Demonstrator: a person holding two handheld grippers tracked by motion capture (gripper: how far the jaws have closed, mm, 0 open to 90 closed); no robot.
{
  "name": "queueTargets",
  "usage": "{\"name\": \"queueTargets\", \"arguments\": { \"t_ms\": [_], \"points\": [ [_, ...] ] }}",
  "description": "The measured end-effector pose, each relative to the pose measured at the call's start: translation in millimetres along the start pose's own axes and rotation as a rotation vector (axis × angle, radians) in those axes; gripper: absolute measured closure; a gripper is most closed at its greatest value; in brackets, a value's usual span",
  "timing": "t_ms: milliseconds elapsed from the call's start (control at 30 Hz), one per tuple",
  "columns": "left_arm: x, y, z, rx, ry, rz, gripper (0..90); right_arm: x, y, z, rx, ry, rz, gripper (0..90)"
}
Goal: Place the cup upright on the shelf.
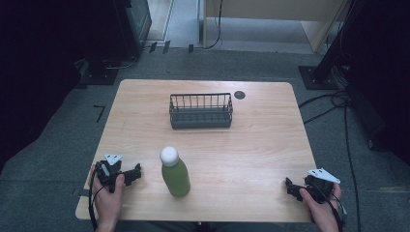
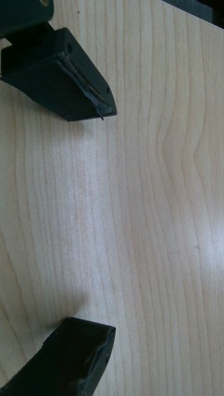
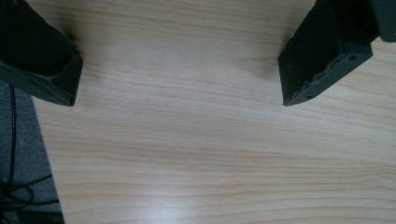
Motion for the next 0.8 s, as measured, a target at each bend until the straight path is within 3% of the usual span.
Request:
{"name": "queueTargets", "arguments": {
  "t_ms": [100, 133, 233, 333, 367, 400, 800],
  "points": [
    [0.0, 0.0, 0.0, -0.001, 0.0, 0.0, 0.0, -0.7, -6.8, -1.8, -0.01, -0.008, 0.014, 0.0],
    [0.0, 0.0, 0.0, -0.001, 0.0, 0.0, 0.0, -3.9, -17.7, -4.6, -0.034, -0.008, 0.031, 0.0],
    [0.1, 0.0, 0.0, -0.001, 0.0, 0.0, 0.0, -8.2, -26.8, -6.3, -0.047, -0.003, 0.039, 0.0],
    [0.1, 0.0, 0.0, -0.001, 0.0, -0.001, 0.0, -21.0, -49.2, -7.6, -0.095, 0.021, 0.063, 0.0],
    [0.1, 0.0, 0.0, -0.001, 0.0, -0.001, 0.0, -21.0, -49.2, -7.6, -0.095, 0.021, 0.063, 0.0],
    [0.1, 0.0, 0.0, -0.001, 0.0, -0.001, 0.0, -26.7, -60.0, -8.4, -0.116, 0.03, 0.077, 0.0],
    [0.0, 0.3, 0.0, 0.001, 0.001, -0.001, 0.0, -39.5, -114.5, -23.3, -0.207, 0.008, 0.175, 0.0]
  ]
}}
Point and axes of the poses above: each handheld gripper's, and its own axes: z roughly backward along the jaws, x roughly out of its underside, y roughly to its right, the point moved 7 cm from there along -z, roughly forward along the jaws, and after that the axes turned 15 degrees about -x, right-handed, at the moved point
